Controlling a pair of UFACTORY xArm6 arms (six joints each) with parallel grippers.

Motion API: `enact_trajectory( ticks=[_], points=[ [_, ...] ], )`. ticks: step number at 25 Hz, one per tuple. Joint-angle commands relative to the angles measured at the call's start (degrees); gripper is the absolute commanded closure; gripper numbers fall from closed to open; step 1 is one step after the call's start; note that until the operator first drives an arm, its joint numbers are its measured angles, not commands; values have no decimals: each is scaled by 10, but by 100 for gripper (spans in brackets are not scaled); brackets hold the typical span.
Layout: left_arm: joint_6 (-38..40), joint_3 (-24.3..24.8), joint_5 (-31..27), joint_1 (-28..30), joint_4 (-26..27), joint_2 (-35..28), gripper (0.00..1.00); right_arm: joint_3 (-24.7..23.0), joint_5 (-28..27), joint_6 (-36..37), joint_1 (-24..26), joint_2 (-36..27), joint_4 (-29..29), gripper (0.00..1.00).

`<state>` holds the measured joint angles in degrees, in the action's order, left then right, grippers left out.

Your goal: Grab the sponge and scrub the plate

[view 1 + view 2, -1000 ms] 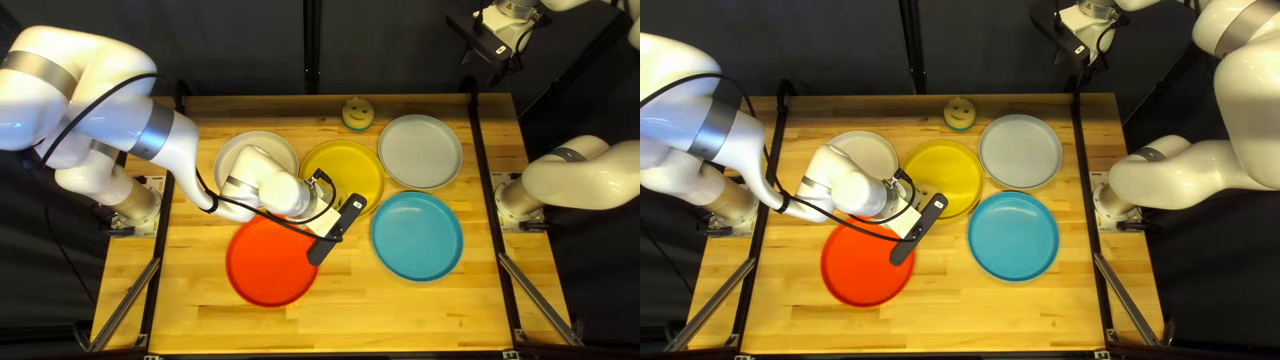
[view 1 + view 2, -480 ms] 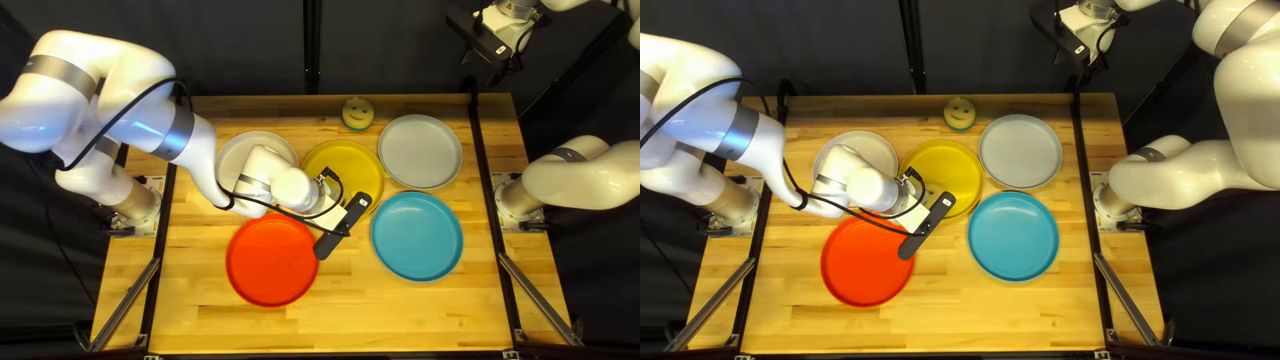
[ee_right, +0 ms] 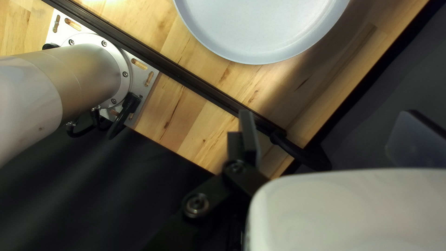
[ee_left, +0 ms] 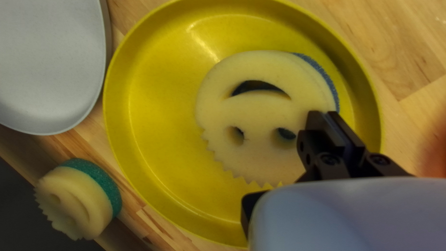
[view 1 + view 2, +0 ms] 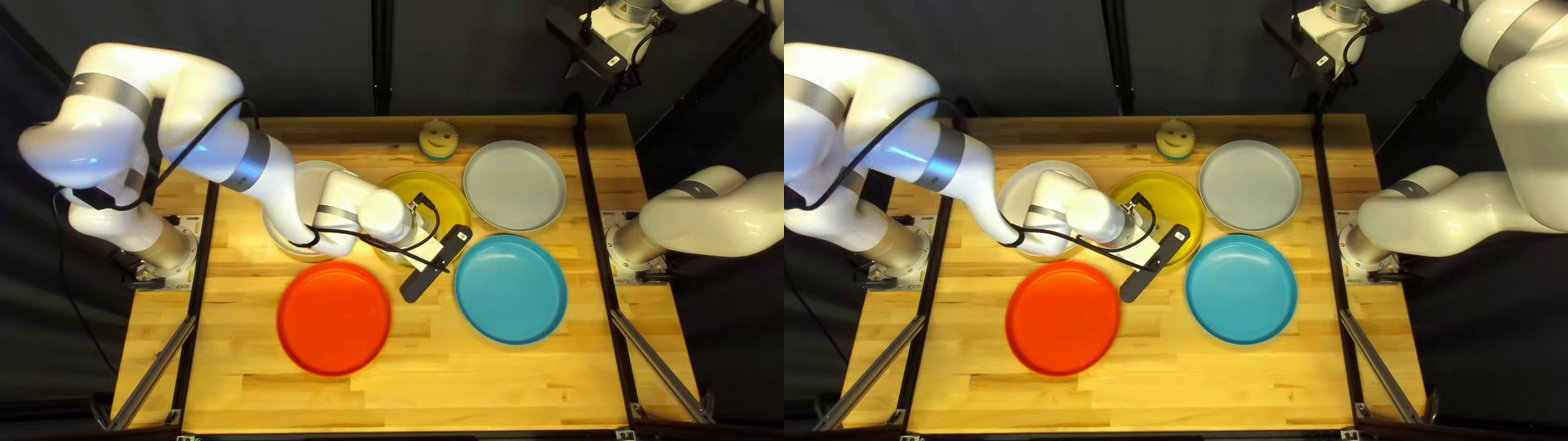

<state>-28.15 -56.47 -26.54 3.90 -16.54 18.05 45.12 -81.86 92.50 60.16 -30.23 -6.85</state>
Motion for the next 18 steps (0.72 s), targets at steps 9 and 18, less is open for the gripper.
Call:
enact_trajectory(
  ticks=[9, 18],
  points=[
    [-4, 31, 8, -3, 16, -18, 100, 0, 0, 0, 0, 0, 0, 0],
    [-48, -96, -8, -15, 33, 70, 100, 0, 0, 0, 0, 0, 0, 0]
  ],
)
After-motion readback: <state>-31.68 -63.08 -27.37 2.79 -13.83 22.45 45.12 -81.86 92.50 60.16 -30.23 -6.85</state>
